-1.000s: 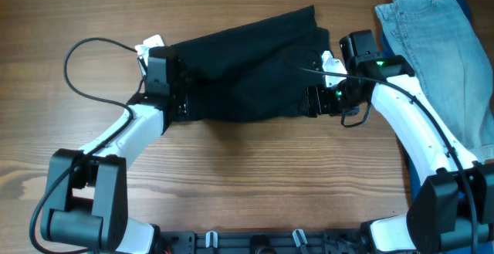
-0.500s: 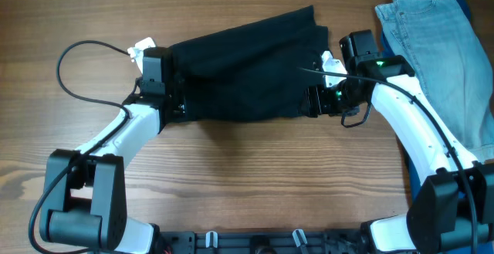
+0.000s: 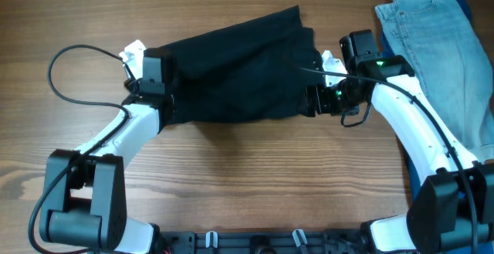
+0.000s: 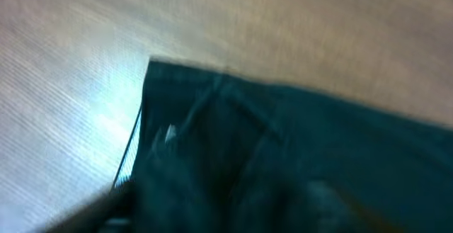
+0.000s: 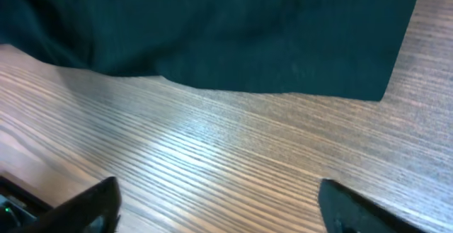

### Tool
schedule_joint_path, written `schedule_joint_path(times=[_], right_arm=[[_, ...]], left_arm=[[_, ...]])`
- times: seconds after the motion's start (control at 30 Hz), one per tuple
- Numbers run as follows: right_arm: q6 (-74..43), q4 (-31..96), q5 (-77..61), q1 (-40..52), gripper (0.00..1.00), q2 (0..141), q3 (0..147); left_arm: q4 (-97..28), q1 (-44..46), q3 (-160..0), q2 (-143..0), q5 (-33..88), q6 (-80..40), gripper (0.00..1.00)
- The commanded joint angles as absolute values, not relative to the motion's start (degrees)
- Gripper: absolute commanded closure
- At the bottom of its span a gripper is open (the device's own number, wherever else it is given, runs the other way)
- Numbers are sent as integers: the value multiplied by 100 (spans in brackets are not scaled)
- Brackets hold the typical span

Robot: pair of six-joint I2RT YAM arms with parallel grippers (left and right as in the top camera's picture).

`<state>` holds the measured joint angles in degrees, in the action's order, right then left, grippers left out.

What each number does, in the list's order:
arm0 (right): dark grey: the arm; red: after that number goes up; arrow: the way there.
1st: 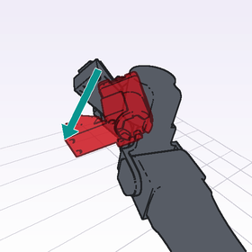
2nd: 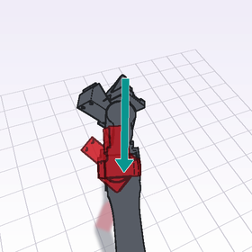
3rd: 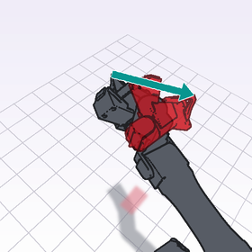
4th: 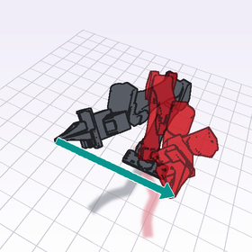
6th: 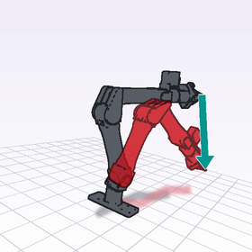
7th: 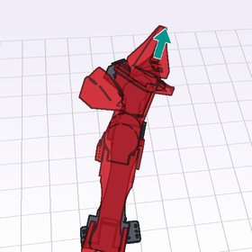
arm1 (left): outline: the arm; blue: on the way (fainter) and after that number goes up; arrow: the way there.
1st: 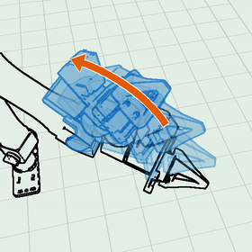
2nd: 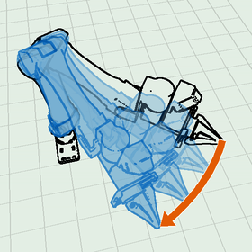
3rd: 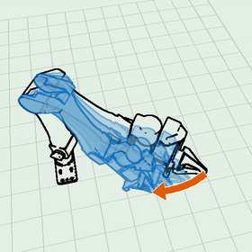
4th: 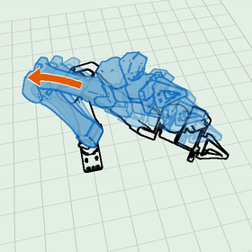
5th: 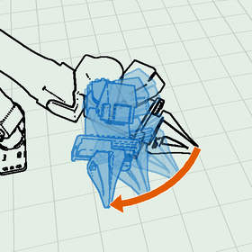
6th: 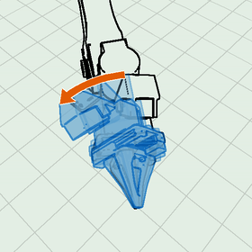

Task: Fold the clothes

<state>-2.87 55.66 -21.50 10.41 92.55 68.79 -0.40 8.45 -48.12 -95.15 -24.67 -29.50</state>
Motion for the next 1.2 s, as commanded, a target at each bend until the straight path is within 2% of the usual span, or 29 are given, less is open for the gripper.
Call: schedule_joint_path(times=[0.0, 0.2, 0.3, 0.33, 0.37, 0.7, 0.73, 0.77, 0.8, 0.83, 0.87, 0.9, 0.93, 1.03, 1.17], right_arm=[[-296, 5389, -2410, 1063, 0, 9275, 6825], [-154, 4735, -2443, 1066, 3, 9837, 6781], [-172, 4023, -2447, 1059, 9, 10127, 6781], [-183, 3841, -2451, 1055, 3, 10239, 6781], [-274, 3686, -2453, 1052, 0, 10379, 6783], [-318, 3004, -3310, 1037, 0, 11959, 6783], [-322, 2912, -3312, 1037, 5, 11968, 6783], [-333, 2816, -3312, 1031, 15, 11968, 6792], [-392, 2790, -3312, 1026, 28, 11968, 6827], [-425, 2790, -3312, 1026, 28, 11968, 6879], [-427, 2790, -3312, 1017, 10, 11968, 6919], [-440, 2808, -3312, 998, 9, 11968, 6938], [-462, 2814, -3315, 963, 12, 11968, 6943], [-462, 2902, -3312, 884, 13, 11968, 6943], [-464, 3114, -3310, 770, 9, 11968, 6943]], left_arm=[[-285, 792, -4816, -9559, -2246, -3048, 0], [-309, 803, -4818, -9474, -1981, -3048, 0], [-307, 803, -4818, -9306, -1973, -3048, 0], [-311, 803, -4818, -9249, -1970, -3046, 0], [-311, 803, -4818, -9172, -1966, -3046, 0], [-462, 895, -4818, -8320, -1500, -3046, 0], [-462, 943, -4818, -8191, -1470, -3046, 0], [-460, 998, -4818, -8071, -1455, -3046, 0], [-464, 1059, -4818, -7920, -1457, -3044, 0], [-484, 1092, -4818, -7819, -1457, -3044, 0], [-580, 1103, -4818, -7693, -1457, -3046, 0], [-683, 1103, -4818, -7647, -1459, -3046, 0], [-871, 1103, -4818, -7603, -1500, -3046, 0], [-1363, 1103, -4818, -7583, -1544, -3048, 0], [-1684, 1100, -4818, -7585, -1546, -3046, 0]])
